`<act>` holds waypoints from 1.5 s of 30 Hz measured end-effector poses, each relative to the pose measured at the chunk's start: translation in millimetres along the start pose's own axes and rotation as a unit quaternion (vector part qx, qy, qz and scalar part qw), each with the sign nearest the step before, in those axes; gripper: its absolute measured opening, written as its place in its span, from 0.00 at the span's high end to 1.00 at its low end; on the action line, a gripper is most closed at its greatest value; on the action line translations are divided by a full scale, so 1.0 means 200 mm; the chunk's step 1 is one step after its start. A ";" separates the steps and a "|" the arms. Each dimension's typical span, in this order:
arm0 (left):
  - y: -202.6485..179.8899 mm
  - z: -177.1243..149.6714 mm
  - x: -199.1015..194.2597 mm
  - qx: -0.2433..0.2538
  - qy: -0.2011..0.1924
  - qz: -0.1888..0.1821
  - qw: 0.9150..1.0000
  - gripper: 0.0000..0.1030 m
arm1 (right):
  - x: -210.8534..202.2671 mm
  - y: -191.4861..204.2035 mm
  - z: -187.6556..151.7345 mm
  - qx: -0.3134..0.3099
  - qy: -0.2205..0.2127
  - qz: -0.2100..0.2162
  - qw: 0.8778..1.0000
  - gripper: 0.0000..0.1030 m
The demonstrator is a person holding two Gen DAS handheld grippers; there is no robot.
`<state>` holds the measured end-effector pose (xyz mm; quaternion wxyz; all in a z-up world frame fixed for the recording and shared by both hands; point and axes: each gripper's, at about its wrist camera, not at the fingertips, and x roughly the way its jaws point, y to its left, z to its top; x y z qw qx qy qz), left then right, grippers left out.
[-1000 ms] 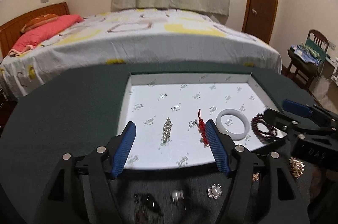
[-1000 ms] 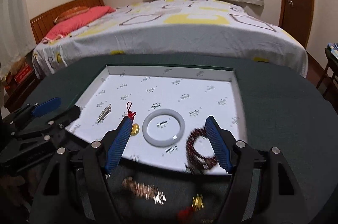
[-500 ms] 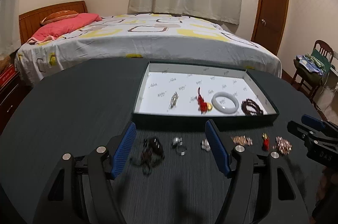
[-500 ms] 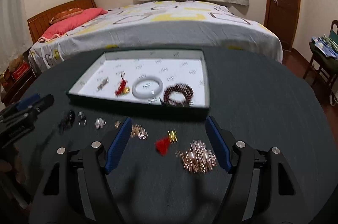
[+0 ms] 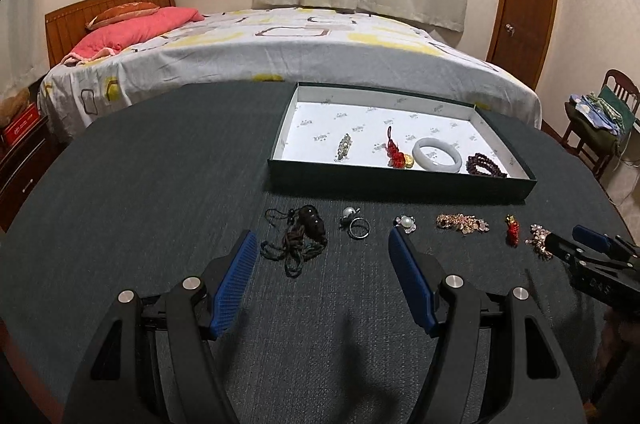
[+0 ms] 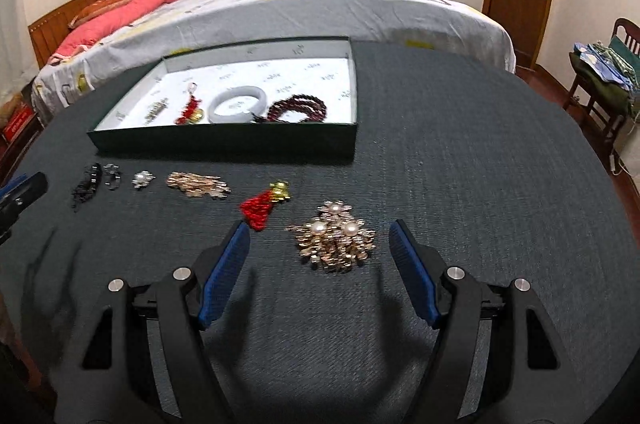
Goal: Organize jewelry
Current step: 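Lower the right tool onto the gold pearl flower brooch and close it, then hold the pearl brooch with the right tool while the left moves to the black cord pendant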
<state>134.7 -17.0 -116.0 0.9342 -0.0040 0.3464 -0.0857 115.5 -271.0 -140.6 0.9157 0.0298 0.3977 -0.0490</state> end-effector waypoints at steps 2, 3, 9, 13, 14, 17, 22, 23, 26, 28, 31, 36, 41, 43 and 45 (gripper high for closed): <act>0.00 0.00 0.01 0.003 0.002 0.001 1.000 0.36 | 0.03 -0.02 0.00 0.005 0.008 -0.003 1.000 0.32; 0.00 0.00 0.02 0.003 0.004 0.002 1.000 0.36 | 0.05 -0.03 0.00 0.007 0.014 -0.005 1.000 0.32; 0.00 -0.02 0.05 0.002 0.014 0.003 1.000 0.36 | 0.13 -0.04 0.02 0.007 0.032 -0.009 0.999 0.32; 0.00 -0.03 0.07 0.003 0.019 0.002 1.000 0.36 | 0.16 -0.04 0.01 0.003 0.044 -0.009 0.999 0.33; 0.00 -0.03 0.07 0.003 0.020 0.002 1.000 0.36 | 0.16 -0.04 0.01 -0.001 0.044 -0.012 0.999 0.34; 0.00 -0.03 0.08 0.003 0.024 0.001 1.000 0.36 | 0.15 -0.04 0.00 -0.003 0.039 -0.012 0.999 0.53; 0.00 -0.04 0.10 0.003 0.028 0.000 1.000 0.36 | 0.13 -0.05 0.00 0.004 0.036 -0.005 0.999 0.53; 0.00 -0.04 0.10 0.003 0.028 0.000 1.000 0.36 | 0.13 -0.05 0.00 0.006 0.035 -0.001 0.999 0.53; 0.01 -0.04 0.11 0.002 0.032 0.002 0.999 0.35 | 0.13 -0.04 0.00 0.004 0.034 0.002 0.999 0.54; 0.01 -0.04 0.12 0.001 0.034 0.003 0.999 0.36 | 0.12 -0.04 -0.01 0.006 0.033 0.006 0.999 0.54; 0.02 -0.04 0.13 0.002 0.035 0.005 0.999 0.36 | 0.11 -0.03 0.00 0.004 0.030 0.008 1.000 0.54; 0.03 -0.04 0.16 0.003 0.039 0.010 0.999 0.36 | 0.09 -0.03 0.01 0.004 0.022 0.009 1.000 0.54; 0.05 -0.03 0.20 0.001 0.043 0.010 0.999 0.36 | 0.08 -0.02 0.02 0.002 0.019 0.012 1.000 0.53; 0.06 -0.02 0.22 -0.002 0.046 0.009 0.999 0.36 | 0.09 -0.02 0.03 0.002 0.019 0.014 1.000 0.54; 0.07 -0.01 0.24 -0.001 0.048 0.011 0.999 0.36 | 0.09 -0.02 0.03 0.002 0.020 0.016 1.000 0.53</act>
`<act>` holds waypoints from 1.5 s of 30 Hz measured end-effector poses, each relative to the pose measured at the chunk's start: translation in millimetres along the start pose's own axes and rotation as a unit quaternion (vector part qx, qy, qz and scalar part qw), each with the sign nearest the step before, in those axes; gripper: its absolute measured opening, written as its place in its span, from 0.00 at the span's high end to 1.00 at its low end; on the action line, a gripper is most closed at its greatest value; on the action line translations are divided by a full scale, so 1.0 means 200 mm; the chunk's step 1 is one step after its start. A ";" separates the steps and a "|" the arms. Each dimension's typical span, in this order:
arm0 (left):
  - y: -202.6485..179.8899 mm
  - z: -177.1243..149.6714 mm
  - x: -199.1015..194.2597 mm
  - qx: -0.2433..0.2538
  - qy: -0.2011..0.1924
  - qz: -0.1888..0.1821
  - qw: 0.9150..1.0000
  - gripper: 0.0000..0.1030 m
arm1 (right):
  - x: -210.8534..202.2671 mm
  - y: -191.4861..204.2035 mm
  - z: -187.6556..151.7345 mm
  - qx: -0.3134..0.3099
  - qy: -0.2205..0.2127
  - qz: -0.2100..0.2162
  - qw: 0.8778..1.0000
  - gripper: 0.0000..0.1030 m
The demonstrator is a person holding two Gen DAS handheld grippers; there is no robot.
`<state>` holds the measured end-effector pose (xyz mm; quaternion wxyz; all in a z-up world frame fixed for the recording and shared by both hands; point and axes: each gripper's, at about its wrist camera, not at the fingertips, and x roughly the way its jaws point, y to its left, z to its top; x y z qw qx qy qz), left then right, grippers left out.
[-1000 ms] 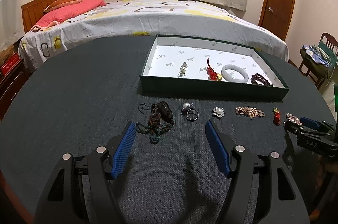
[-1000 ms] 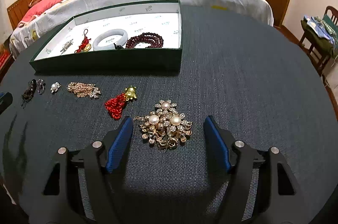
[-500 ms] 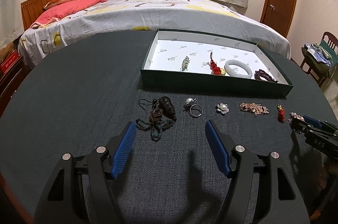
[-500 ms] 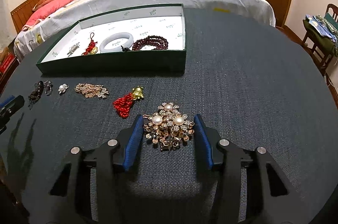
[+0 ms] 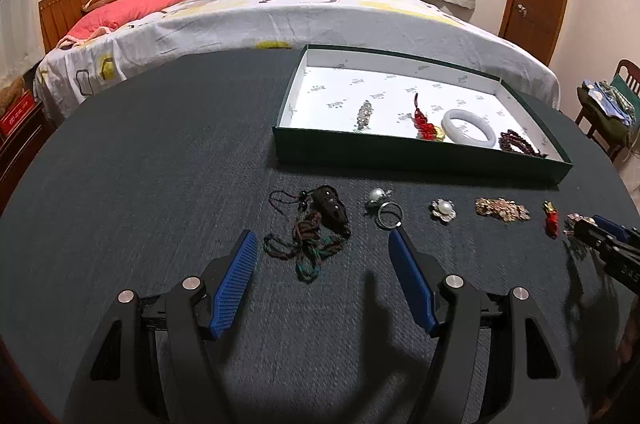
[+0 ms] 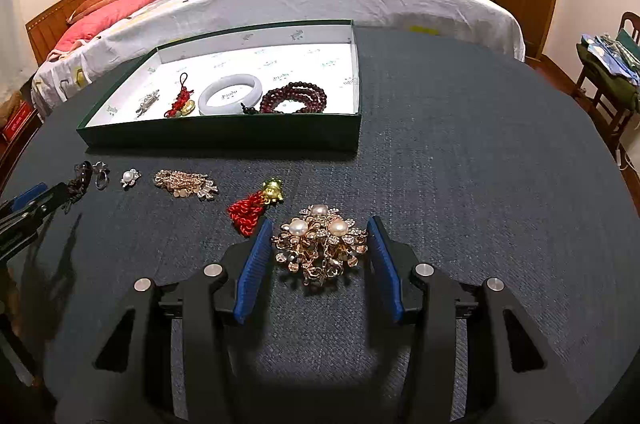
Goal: Organize jewelry
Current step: 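Hold the pearl brooch with the right tool while the left moves to the black cord pendant, then close the left tool on the black cord pendant and lift it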
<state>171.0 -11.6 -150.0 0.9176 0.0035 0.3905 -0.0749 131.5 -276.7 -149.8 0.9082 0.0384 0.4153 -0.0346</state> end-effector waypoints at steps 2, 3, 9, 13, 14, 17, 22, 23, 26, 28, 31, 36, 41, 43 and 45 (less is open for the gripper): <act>0.00 0.01 0.02 0.003 0.002 0.003 1.000 0.36 | 0.01 0.00 0.01 -0.001 0.001 0.001 1.000 0.53; 0.00 0.02 0.03 0.003 0.004 0.004 1.000 0.36 | 0.02 0.00 0.01 -0.002 0.002 0.001 1.000 0.53; 0.01 0.06 0.11 0.003 0.017 0.006 1.000 0.36 | 0.05 0.01 0.06 -0.003 0.002 0.004 1.000 0.53; 0.01 0.08 0.15 0.006 0.027 0.009 1.000 0.37 | 0.06 0.01 0.10 -0.004 -0.002 0.007 1.000 0.53; 0.01 0.09 0.15 0.006 0.029 0.007 1.000 0.39 | 0.06 0.01 0.11 -0.004 -0.004 0.008 1.000 0.53; 0.02 0.09 0.18 0.007 0.040 0.004 0.999 0.51 | 0.07 0.01 0.14 -0.003 -0.007 0.009 1.000 0.53; 0.01 0.09 0.18 0.011 0.040 0.000 0.999 0.63 | 0.08 0.01 0.15 -0.002 -0.006 0.010 1.000 0.53; 0.01 0.09 0.18 0.011 0.040 0.000 0.999 0.66 | 0.08 0.01 0.15 -0.002 -0.006 0.011 1.000 0.53; 0.01 0.09 0.18 0.013 0.039 0.001 0.999 0.73 | 0.08 0.01 0.14 -0.001 -0.004 0.011 1.000 0.53; 0.01 0.09 0.18 0.012 0.039 -0.009 0.999 0.81 | 0.09 0.01 0.14 0.000 -0.003 0.011 1.000 0.53; 0.02 0.09 0.18 0.011 0.038 -0.015 0.999 0.85 | 0.09 0.01 0.14 -0.001 -0.003 0.011 1.000 0.53; 0.02 0.09 0.17 0.013 0.037 -0.024 0.999 0.85 | 0.08 0.02 0.14 -0.002 -0.003 0.012 1.000 0.53; 0.01 0.08 0.16 0.014 0.035 -0.027 0.999 0.85 | 0.08 0.03 0.13 -0.003 -0.005 0.016 1.000 0.53; 0.01 0.08 0.15 0.014 0.035 -0.027 0.999 0.85 | 0.07 0.03 0.13 -0.003 -0.006 0.018 1.000 0.53; 0.01 0.08 0.14 0.013 0.032 -0.027 0.999 0.85 | 0.06 0.04 0.13 -0.003 -0.009 0.018 1.000 0.53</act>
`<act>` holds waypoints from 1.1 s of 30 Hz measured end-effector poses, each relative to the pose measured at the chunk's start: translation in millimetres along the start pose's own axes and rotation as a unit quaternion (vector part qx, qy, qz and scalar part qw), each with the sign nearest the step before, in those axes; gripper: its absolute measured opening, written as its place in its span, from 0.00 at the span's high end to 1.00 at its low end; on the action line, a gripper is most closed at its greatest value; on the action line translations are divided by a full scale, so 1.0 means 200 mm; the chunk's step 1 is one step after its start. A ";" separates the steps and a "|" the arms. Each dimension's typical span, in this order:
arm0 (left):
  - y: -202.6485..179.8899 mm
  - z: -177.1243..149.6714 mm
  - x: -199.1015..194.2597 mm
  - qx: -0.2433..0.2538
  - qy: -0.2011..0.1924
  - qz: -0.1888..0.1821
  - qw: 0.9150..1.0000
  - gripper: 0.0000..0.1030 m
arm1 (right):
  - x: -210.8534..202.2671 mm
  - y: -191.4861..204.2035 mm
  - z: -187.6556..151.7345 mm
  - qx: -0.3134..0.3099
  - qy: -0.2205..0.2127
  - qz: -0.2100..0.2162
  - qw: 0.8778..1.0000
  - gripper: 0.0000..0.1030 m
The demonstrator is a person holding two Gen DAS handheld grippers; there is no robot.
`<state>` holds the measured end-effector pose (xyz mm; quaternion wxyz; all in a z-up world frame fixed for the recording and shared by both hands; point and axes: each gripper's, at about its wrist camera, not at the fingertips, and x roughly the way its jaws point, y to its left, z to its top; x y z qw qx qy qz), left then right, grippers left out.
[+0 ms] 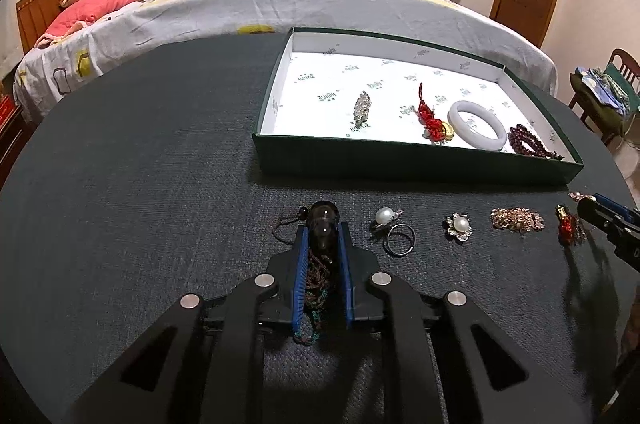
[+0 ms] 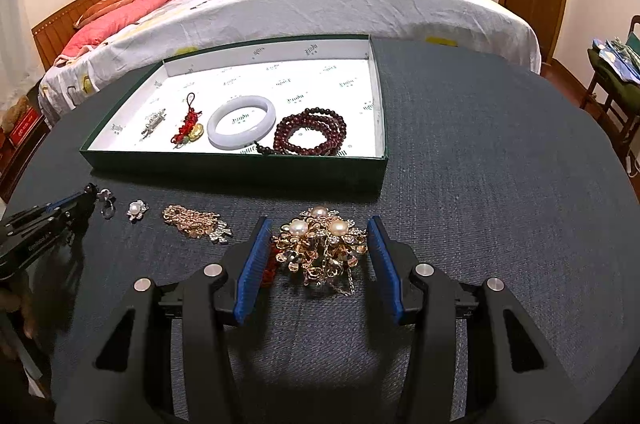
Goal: Organize jewelry
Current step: 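Close the left tool on the black cord pendant and lift it, then carry the pearl brooch with the right tool while the left carries the pendant into the box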
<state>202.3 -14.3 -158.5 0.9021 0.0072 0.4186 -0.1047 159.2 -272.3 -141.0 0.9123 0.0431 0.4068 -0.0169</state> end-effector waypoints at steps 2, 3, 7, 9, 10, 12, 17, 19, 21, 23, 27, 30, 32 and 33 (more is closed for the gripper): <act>0.00 0.00 -0.01 0.000 -0.002 -0.001 1.000 0.85 | -0.02 0.00 0.00 0.000 -0.004 0.002 1.000 0.53; -0.01 0.01 -0.03 0.000 -0.005 -0.002 1.000 0.85 | -0.02 0.01 0.00 0.000 -0.006 0.003 1.000 0.53; -0.02 0.02 -0.08 0.003 -0.016 -0.005 1.000 0.85 | -0.06 0.01 0.02 -0.001 -0.015 0.006 1.000 0.53; -0.03 0.03 -0.10 0.005 -0.022 -0.006 1.000 0.85 | -0.09 0.03 0.02 -0.002 -0.021 0.008 1.000 0.53; -0.03 0.03 -0.12 0.006 -0.026 -0.007 1.000 0.85 | -0.10 0.03 0.03 -0.004 -0.024 0.009 1.000 0.53; -0.04 0.05 -0.15 0.007 -0.034 -0.008 0.999 0.85 | -0.13 0.04 0.04 -0.005 -0.030 0.010 0.999 0.53; -0.05 0.09 -0.23 0.010 -0.054 -0.013 0.998 0.85 | -0.18 0.06 0.07 -0.006 -0.045 0.016 0.999 0.53; -0.05 0.11 -0.26 0.011 -0.062 -0.016 0.998 0.85 | -0.21 0.06 0.09 -0.008 -0.051 0.016 0.999 0.53; -0.06 0.12 -0.28 0.011 -0.070 -0.019 0.997 0.85 | -0.23 0.07 0.10 -0.009 -0.059 0.017 0.998 0.53; -0.07 0.14 -0.30 0.014 -0.077 -0.021 0.997 0.85 | -0.25 0.08 0.12 -0.010 -0.069 0.017 0.997 0.53; -0.09 0.17 -0.31 0.020 -0.086 -0.026 0.996 0.85 | -0.27 0.09 0.16 -0.013 -0.079 0.019 0.997 0.53; -0.10 0.21 -0.32 0.024 -0.093 -0.031 0.995 0.85 | -0.27 0.09 0.21 -0.013 -0.088 0.022 0.996 0.53; -0.11 0.26 -0.31 0.024 -0.100 -0.037 0.994 0.85 | -0.27 0.09 0.24 -0.013 -0.096 0.022 0.995 0.53; -0.11 0.28 -0.31 0.025 -0.103 -0.040 0.994 0.85 | -0.26 0.09 0.27 -0.013 -0.101 0.023 0.994 0.53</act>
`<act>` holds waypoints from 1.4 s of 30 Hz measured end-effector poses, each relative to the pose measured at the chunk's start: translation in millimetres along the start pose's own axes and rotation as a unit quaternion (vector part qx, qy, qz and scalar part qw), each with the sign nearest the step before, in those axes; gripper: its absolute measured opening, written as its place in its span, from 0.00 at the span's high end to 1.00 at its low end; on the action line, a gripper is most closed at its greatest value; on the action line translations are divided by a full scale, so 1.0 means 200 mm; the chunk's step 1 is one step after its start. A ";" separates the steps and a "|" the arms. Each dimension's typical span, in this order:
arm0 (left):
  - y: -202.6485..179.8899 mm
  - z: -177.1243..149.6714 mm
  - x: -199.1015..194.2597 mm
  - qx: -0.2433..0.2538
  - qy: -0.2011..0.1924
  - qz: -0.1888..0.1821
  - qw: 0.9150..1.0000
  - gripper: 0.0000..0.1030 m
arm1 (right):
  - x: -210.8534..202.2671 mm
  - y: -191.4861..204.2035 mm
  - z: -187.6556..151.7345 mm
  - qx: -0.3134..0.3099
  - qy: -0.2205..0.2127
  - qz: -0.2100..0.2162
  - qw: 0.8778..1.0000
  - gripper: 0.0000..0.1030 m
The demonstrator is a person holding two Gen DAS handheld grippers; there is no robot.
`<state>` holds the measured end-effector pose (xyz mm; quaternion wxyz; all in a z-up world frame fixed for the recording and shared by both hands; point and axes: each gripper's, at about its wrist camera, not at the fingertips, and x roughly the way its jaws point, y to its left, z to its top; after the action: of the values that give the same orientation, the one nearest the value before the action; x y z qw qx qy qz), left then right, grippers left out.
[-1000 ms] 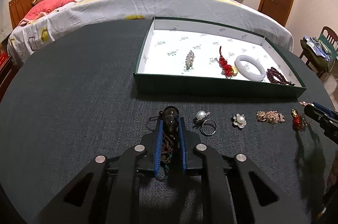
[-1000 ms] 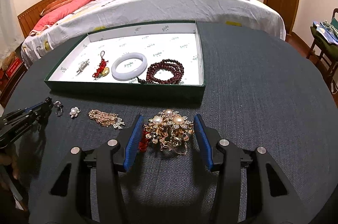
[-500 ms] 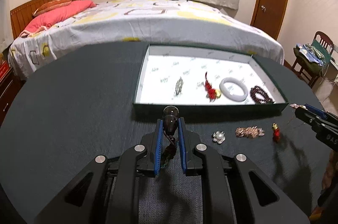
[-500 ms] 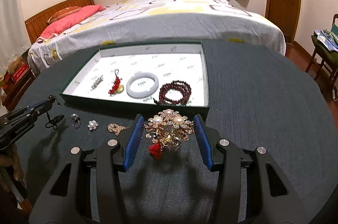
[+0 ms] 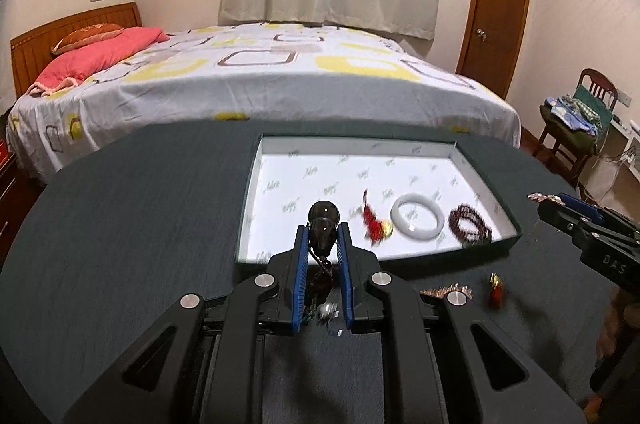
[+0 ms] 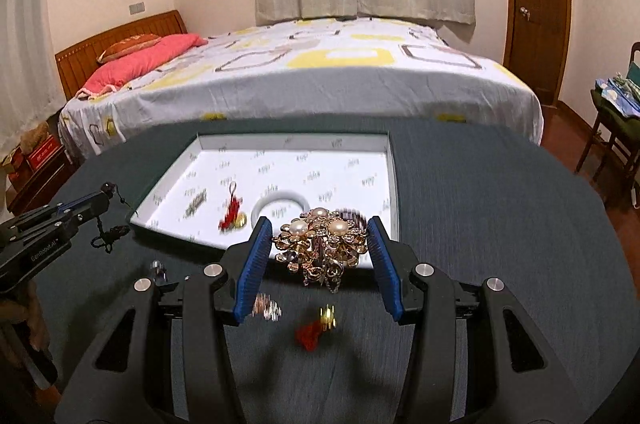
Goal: Organize jewelry
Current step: 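Carry the pearl brooch with the right tool while the left carries the pendant into the box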
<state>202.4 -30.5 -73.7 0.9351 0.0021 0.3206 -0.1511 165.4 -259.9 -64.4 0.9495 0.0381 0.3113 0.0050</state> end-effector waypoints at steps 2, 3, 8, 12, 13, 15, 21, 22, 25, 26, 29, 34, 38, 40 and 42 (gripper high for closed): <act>0.00 0.05 0.02 0.001 -0.008 -0.003 1.000 0.85 | 0.01 0.00 0.05 -0.001 -0.010 0.000 1.000 0.53; -0.01 0.07 0.02 0.003 -0.013 -0.004 1.000 0.85 | 0.02 0.00 0.08 -0.003 -0.017 0.000 1.000 0.53; -0.02 0.23 0.11 0.001 -0.034 -0.014 0.999 0.85 | 0.09 0.00 0.23 -0.008 -0.044 -0.001 0.999 0.53; -0.04 0.34 0.20 -0.003 -0.046 -0.025 0.999 0.85 | 0.16 -0.01 0.34 -0.007 -0.064 -0.001 0.998 0.53; -0.05 0.37 0.24 -0.001 -0.050 -0.025 0.998 0.85 | 0.18 -0.01 0.36 -0.007 -0.069 -0.001 0.998 0.53; -0.07 0.41 0.32 0.002 -0.052 -0.027 0.998 0.85 | 0.23 -0.02 0.40 -0.008 -0.078 -0.004 0.997 0.53; -0.11 0.39 0.61 0.006 -0.005 -0.021 1.000 0.85 | 0.48 -0.08 0.39 -0.004 -0.049 -0.016 0.999 0.53; -0.11 0.38 0.66 0.009 0.008 -0.019 1.000 0.85 | 0.53 -0.09 0.37 -0.004 -0.037 -0.017 0.999 0.53; -0.11 0.34 0.81 0.009 0.051 -0.012 0.999 0.85 | 0.71 -0.12 0.30 0.008 0.017 -0.020 1.000 0.53; -0.11 0.32 0.85 0.007 0.064 -0.011 0.998 0.85 | 0.75 -0.13 0.28 0.009 0.029 -0.023 0.999 0.53; -0.11 0.30 0.94 0.006 0.101 -0.010 0.995 0.85 | 0.83 -0.15 0.23 0.011 0.060 -0.029 0.998 0.53; -0.09 0.29 0.96 0.004 0.129 -0.005 0.992 0.85 | 0.87 -0.14 0.23 0.005 0.082 -0.037 0.996 0.53; -0.11 0.28 0.97 0.016 0.129 -0.005 0.991 0.85 | 0.90 -0.14 0.24 0.007 0.098 -0.040 0.994 0.52; -0.11 0.28 0.96 0.019 0.126 -0.002 0.992 0.84 | 0.90 -0.13 0.24 0.006 0.095 -0.042 0.995 0.51; -0.12 0.28 0.95 0.020 0.123 -0.002 0.992 0.84 | 0.90 -0.13 0.24 0.005 0.096 -0.043 0.994 0.51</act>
<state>372.3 -112.0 -141.7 0.8880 0.0391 0.4301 -0.1580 339.0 -283.5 -134.9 0.9145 0.0285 0.4022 -0.0336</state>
